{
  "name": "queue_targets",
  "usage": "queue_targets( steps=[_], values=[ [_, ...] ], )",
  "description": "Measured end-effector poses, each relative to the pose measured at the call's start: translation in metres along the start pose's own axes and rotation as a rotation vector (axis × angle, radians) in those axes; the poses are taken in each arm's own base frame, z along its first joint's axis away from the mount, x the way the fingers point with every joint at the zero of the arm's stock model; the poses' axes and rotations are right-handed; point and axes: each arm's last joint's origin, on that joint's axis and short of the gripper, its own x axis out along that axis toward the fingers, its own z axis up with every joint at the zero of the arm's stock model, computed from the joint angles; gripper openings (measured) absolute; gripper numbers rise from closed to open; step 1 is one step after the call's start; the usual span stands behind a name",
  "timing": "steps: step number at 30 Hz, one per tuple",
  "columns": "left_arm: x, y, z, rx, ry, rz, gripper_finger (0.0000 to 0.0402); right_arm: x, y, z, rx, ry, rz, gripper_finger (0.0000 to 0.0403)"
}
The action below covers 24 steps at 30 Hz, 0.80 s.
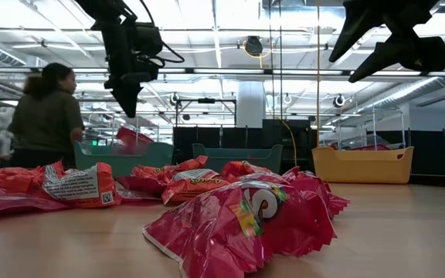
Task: Sort candy
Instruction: Put the red chocolate into the green bin
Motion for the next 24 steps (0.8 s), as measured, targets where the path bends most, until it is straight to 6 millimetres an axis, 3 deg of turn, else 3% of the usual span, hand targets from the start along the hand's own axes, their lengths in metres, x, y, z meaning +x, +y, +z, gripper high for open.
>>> queue_targets(
  steps=[5, 24],
  values=[
    [0.0003, 0.0030, -0.0002, -0.013, -0.001, 0.004, 0.0101, 0.0000, 0.0000, 0.0000, -0.002, 0.000, 0.000, 0.0196],
    [0.0003, 0.0031, 0.0011, -0.020, -0.013, 0.006, 0.0103, 0.0000, -0.0001, 0.0000, -0.040, 0.000, -0.001, 0.0196]
  ],
)
